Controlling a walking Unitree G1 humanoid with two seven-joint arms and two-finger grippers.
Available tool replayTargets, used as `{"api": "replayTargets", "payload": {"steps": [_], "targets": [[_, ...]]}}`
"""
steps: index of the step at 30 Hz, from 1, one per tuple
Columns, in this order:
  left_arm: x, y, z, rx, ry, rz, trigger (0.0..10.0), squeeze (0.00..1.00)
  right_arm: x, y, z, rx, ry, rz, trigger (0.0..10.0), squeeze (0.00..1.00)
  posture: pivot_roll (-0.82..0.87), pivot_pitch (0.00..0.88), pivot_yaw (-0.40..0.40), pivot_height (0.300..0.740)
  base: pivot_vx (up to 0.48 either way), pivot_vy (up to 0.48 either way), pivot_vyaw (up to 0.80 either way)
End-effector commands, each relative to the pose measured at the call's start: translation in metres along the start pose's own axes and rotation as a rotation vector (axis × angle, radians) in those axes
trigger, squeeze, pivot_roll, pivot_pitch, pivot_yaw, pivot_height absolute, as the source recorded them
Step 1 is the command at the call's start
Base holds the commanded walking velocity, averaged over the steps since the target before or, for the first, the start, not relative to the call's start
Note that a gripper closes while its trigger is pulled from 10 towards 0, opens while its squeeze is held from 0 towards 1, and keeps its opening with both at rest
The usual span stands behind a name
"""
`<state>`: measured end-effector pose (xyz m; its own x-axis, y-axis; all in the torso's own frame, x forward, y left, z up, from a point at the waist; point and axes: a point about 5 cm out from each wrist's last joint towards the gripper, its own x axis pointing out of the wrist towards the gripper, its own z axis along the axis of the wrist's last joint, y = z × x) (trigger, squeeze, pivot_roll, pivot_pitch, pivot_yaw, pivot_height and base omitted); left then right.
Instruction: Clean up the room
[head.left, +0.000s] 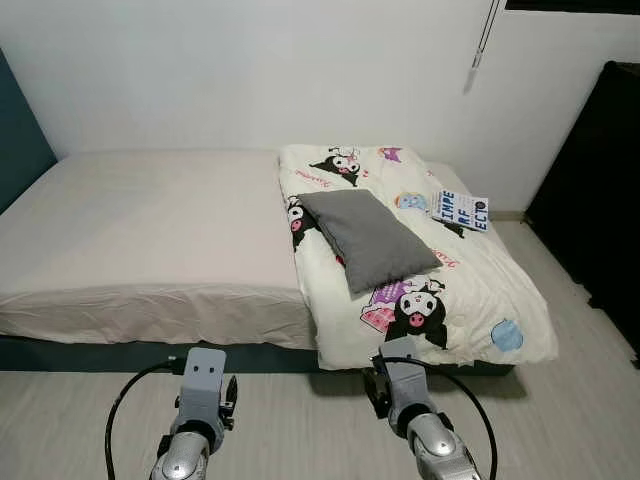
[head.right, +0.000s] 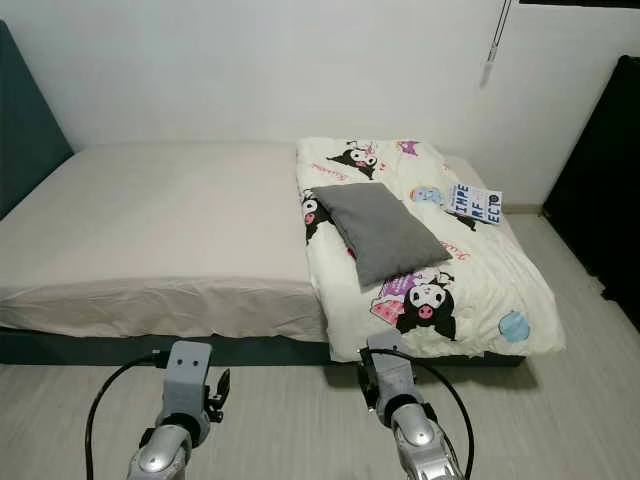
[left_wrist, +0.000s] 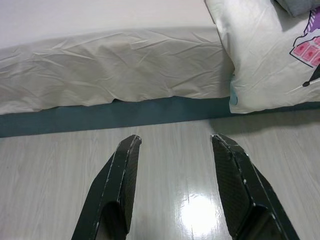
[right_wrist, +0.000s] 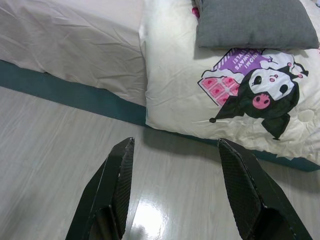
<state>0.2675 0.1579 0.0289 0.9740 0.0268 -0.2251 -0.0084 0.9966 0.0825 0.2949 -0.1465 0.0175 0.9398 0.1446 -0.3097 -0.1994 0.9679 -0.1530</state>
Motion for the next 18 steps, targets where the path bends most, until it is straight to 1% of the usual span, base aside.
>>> {"api": "replayTargets", "payload": {"steps": [1,6,18], "targets": [[-0.0028,-0.0023,-0.0021,-0.018,-0.002,-0.007,10.0,0.00,-0.0027,0.0001,-0.0027,0.001,-0.001,-0.002,10.0,0.00,0.03,0.118,-0.013,0.740,0.000,0.000,0.00],[-0.0033,-0.0027,-0.0002,-0.023,-0.018,-0.018,10.0,0.00,-0.0027,0.0003,-0.0028,0.002,-0.001,0.001,10.0,0.00,0.03,0.117,-0.014,0.740,0.255,0.000,0.00],[-0.0040,-0.0038,0.0001,-0.027,-0.027,-0.025,10.0,0.00,-0.0026,0.0002,-0.0026,0.003,0.000,0.003,10.0,0.00,0.03,0.109,-0.017,0.740,0.389,0.000,0.00]]}}
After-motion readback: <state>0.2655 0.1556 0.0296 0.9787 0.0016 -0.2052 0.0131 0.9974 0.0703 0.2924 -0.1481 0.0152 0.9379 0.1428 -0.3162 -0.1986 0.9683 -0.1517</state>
